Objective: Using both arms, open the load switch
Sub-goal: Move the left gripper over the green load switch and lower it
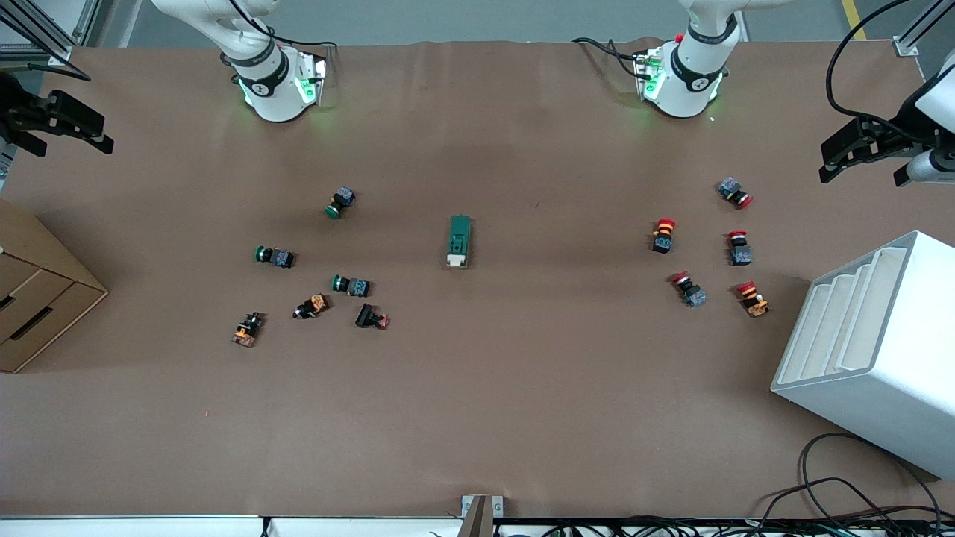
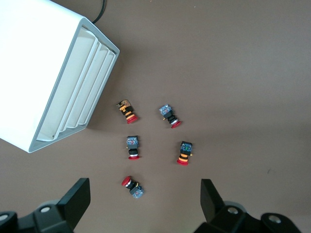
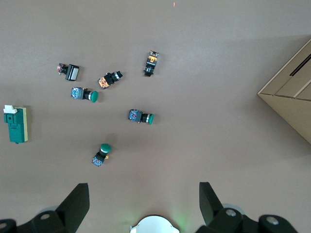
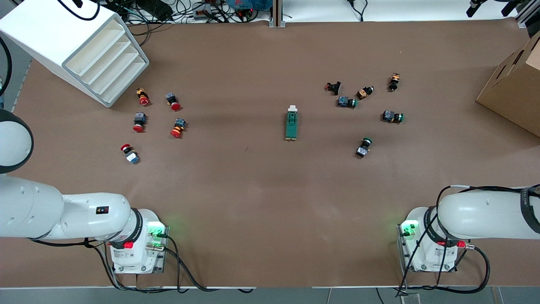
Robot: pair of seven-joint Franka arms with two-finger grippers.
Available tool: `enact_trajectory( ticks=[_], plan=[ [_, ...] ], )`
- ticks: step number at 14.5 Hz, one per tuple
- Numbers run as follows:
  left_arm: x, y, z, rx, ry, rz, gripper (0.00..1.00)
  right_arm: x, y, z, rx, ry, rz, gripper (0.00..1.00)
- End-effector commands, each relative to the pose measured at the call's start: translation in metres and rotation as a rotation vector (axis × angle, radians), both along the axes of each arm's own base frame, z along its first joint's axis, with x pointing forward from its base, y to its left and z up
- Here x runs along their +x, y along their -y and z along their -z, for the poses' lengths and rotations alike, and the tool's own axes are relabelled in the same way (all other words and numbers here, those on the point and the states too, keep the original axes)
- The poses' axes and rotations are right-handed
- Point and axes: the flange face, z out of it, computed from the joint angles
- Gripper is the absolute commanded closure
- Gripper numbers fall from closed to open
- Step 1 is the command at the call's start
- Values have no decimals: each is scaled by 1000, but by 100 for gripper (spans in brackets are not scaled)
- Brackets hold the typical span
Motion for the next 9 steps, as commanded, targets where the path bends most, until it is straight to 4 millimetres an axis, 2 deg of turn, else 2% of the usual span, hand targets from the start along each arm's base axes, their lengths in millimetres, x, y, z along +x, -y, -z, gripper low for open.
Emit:
enact_trajectory(
  ticks=[1, 4, 5, 7, 8, 9],
  plan=[
    [-3, -1, -8, -4, -7, -5, 0, -11, 3, -2, 3, 3, -17, 0],
    [-1, 0, -15, -3, 10, -3, 0, -11, 4, -1, -8, 0, -25, 0],
    [4, 2, -9, -8, 1, 0, 0, -11, 4, -1, -8, 0, -25, 0],
    [24, 9, 15, -16, -39, 9, 0, -12, 4, -1, -8, -3, -26, 0],
    [32, 21, 29, -28, -49, 27, 0, -12, 4, -1, -8, -3, -26, 0],
    [38, 55, 38, -24, -32, 76, 0, -12, 3, 0, -8, -5, -27, 0]
  ],
)
